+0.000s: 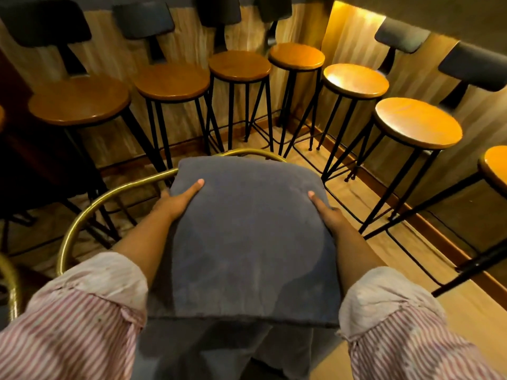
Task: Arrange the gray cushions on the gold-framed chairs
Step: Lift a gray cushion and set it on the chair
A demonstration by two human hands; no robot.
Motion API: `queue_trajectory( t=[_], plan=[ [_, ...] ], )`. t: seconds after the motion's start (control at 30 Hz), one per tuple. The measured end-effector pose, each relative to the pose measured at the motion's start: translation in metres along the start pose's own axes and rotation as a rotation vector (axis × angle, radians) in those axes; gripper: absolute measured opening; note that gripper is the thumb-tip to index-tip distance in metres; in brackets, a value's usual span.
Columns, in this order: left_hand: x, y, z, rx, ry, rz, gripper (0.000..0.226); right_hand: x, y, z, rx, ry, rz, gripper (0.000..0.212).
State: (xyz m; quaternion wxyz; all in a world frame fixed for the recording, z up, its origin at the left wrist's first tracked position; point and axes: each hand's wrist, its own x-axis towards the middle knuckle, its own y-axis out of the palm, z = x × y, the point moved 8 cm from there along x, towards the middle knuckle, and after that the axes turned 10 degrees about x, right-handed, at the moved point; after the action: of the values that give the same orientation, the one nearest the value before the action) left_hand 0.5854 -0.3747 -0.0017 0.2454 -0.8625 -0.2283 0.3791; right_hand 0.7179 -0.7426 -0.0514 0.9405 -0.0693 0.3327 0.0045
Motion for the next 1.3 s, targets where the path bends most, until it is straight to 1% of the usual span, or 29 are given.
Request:
queue_trajectory(
  t=[0.1,0.2,0.27,0.33,0.4,0.43,0.53,0.63,0.7,0.77,0.83,0.93,1.03,1.13,1.2,1.27,1.3],
  plan=[
    [0.008,0.007,0.013,-0.077,-0.021,0.039,0.128,0.016,-0.013,-0.02,0.03,0.037,0.046,0.136],
    [0.003,0.011,0.014,-0.125,-0.01,0.061,0.125,0.012,-0.018,-0.027,0.052,0.042,0.079,0.129],
    [-0.011,0.008,0.01,-0.196,0.019,0.062,0.12,-0.008,-0.014,-0.016,0.088,-0.01,0.109,0.118],
    [-0.027,-0.001,0.0,-0.269,0.074,0.042,0.109,-0.03,-0.013,0.002,0.14,-0.087,0.114,0.105],
    [-0.046,-0.014,-0.006,-0.297,0.101,0.013,0.103,-0.052,-0.016,0.022,0.17,-0.155,0.102,0.104],
    [-0.059,-0.023,-0.008,-0.305,0.113,-0.01,0.103,-0.064,-0.018,0.031,0.177,-0.187,0.096,0.102],
    [-0.1,-0.051,-0.009,-0.367,0.17,-0.064,0.117,-0.108,-0.023,0.055,0.191,-0.298,0.085,0.084],
    [-0.151,-0.085,0.005,-0.446,0.224,-0.163,0.115,-0.157,-0.027,0.069,0.199,-0.399,0.101,0.088],
    [-0.187,-0.102,0.018,-0.481,0.233,-0.212,0.115,-0.189,-0.024,0.075,0.197,-0.459,0.143,0.084],
    [-0.228,-0.121,0.041,-0.523,0.246,-0.283,0.107,-0.22,-0.018,0.075,0.205,-0.504,0.195,0.079],
    [-0.265,-0.14,0.069,-0.553,0.247,-0.341,0.101,-0.25,-0.006,0.069,0.192,-0.533,0.244,0.079],
    [-0.317,-0.17,0.119,-0.553,0.225,-0.437,0.103,-0.294,0.025,0.052,0.165,-0.541,0.354,0.089],
    [-0.361,-0.199,0.171,-0.556,0.206,-0.52,0.103,-0.33,0.062,0.032,0.156,-0.549,0.452,0.08],
    [-0.4,-0.223,0.227,-0.575,0.154,-0.594,0.104,-0.368,0.106,0.006,0.104,-0.531,0.577,0.08],
    [-0.419,-0.238,0.261,-0.588,0.113,-0.634,0.101,-0.391,0.131,-0.009,0.086,-0.523,0.617,0.078],
    [-0.436,-0.255,0.294,-0.605,0.083,-0.67,0.097,-0.411,0.159,-0.026,0.073,-0.487,0.664,0.082],
    [-0.442,-0.263,0.31,-0.612,0.071,-0.676,0.099,-0.421,0.173,-0.034,0.056,-0.475,0.687,0.082]
  ],
)
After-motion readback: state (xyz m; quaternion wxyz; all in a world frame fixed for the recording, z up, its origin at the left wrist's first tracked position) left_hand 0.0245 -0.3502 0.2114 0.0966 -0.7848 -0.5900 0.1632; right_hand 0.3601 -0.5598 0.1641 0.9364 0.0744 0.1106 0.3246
